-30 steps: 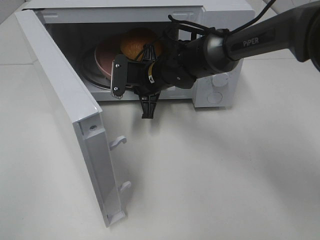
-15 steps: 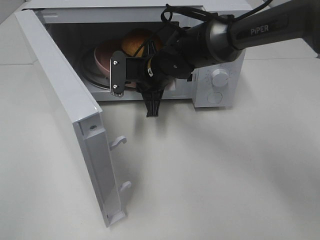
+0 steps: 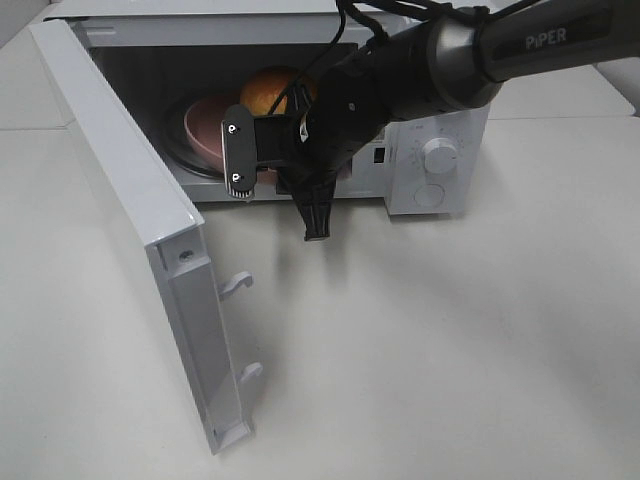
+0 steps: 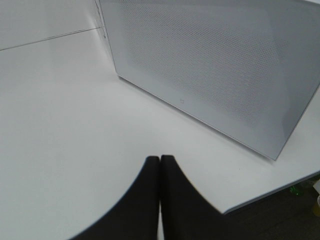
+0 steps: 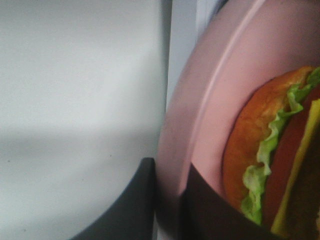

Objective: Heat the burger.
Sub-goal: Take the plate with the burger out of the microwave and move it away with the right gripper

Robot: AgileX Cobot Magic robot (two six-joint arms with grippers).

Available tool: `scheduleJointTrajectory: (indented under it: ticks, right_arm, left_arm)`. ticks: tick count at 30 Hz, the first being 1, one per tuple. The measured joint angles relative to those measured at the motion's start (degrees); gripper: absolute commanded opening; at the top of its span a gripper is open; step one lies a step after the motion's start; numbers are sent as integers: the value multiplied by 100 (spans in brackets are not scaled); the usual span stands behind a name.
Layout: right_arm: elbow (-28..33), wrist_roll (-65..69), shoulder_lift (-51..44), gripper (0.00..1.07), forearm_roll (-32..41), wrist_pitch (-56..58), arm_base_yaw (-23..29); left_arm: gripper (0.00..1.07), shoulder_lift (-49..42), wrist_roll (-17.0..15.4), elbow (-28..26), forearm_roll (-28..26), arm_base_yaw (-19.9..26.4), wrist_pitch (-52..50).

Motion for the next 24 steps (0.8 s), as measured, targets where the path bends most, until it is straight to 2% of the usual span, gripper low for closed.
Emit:
scheduleJointTrajectory:
  ticks: [4,6,12,14,20,22,24]
  right_arm:
    - [269,-304,-178,0,17,-11,6]
    - [670,-647,-401,0,17,-206,34]
    - [1089,-819,-636,0,23,-361,92]
    - [1427,-945,-854,0,17,-464,126]
    - [1833,-1071,-1117,0,-17,-487,149]
    - [2223,-1112,-1387,0,-17,-533,155]
    - [2338,-1123,-1473,0,-29,-539,155]
  left_arm:
    - [0,0,0,0,0,0,0]
    - [0,0,-6,0,0,0,0]
    - [0,0,-6,0,6,0,0]
    - [0,0,-6,0,6,0,0]
    - [0,0,-6,0,6,0,0]
    - [0,0,-6,0,6,0,0]
    - [0,0,-6,0,6,0,0]
